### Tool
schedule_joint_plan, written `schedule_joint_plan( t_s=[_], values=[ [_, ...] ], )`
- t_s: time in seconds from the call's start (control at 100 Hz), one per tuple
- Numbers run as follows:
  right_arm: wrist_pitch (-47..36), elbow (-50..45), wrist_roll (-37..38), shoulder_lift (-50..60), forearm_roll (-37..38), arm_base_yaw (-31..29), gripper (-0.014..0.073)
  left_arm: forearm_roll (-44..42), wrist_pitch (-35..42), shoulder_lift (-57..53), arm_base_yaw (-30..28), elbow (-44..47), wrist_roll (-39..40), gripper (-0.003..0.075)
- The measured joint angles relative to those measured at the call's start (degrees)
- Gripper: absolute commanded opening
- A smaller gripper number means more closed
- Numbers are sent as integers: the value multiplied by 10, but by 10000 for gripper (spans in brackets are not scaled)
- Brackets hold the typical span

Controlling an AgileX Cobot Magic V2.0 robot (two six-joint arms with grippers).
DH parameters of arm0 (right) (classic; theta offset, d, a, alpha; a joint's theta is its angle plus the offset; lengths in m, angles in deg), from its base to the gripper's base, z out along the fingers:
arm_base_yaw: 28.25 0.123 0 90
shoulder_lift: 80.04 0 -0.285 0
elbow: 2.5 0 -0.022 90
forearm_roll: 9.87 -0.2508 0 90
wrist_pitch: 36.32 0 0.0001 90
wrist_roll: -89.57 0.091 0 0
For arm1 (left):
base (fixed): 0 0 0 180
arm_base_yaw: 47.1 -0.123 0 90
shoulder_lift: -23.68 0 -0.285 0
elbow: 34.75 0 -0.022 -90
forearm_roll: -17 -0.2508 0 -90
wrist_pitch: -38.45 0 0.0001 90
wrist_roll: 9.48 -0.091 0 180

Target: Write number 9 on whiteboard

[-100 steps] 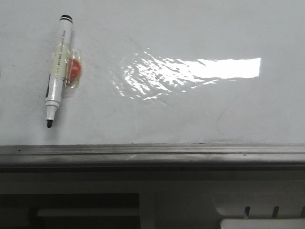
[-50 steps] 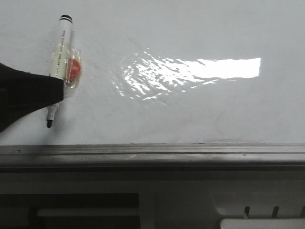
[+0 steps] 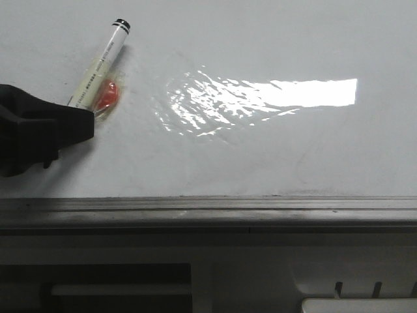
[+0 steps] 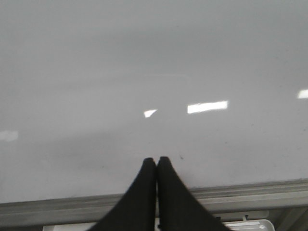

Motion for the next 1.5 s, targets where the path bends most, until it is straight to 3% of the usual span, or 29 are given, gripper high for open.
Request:
schedule_joint_plan(
  t_s=[0.17,0.37,0.44,0.56,0.64,0.88,1.14,1.21,1.4,1.5],
  values=[
    [39,30,-17,-30,0,119,-69,-8,-6,-8,13,-1,1,-20],
    [46,116,-30,-104,-1,286,-41,-94,-47,-65,42,-1,2,-20],
    [39,148,-31,-136,-1,338,44,-128,-63,-90,49,-1,-1,-20],
    [23,197,-33,-193,-1,422,264,-220,-102,-127,50,-1,-9,-20],
    [14,226,-33,-230,-2,474,321,-266,-113,-146,52,-1,-11,-20],
    [9,305,-34,-329,-27,538,286,-376,-119,-159,52,-1,-13,-20],
    [20,347,-34,-389,-67,547,281,-389,-122,-159,52,-1,-15,-20],
    [25,349,-34,-395,-72,547,225,-390,-122,-159,52,-1,-15,-20],
    [28,351,-34,-399,-83,547,-44,-392,-124,-159,52,-1,-18,-6],
    [26,351,-34,-399,-98,552,-77,-395,-128,-159,52,0,-21,73]
  ],
)
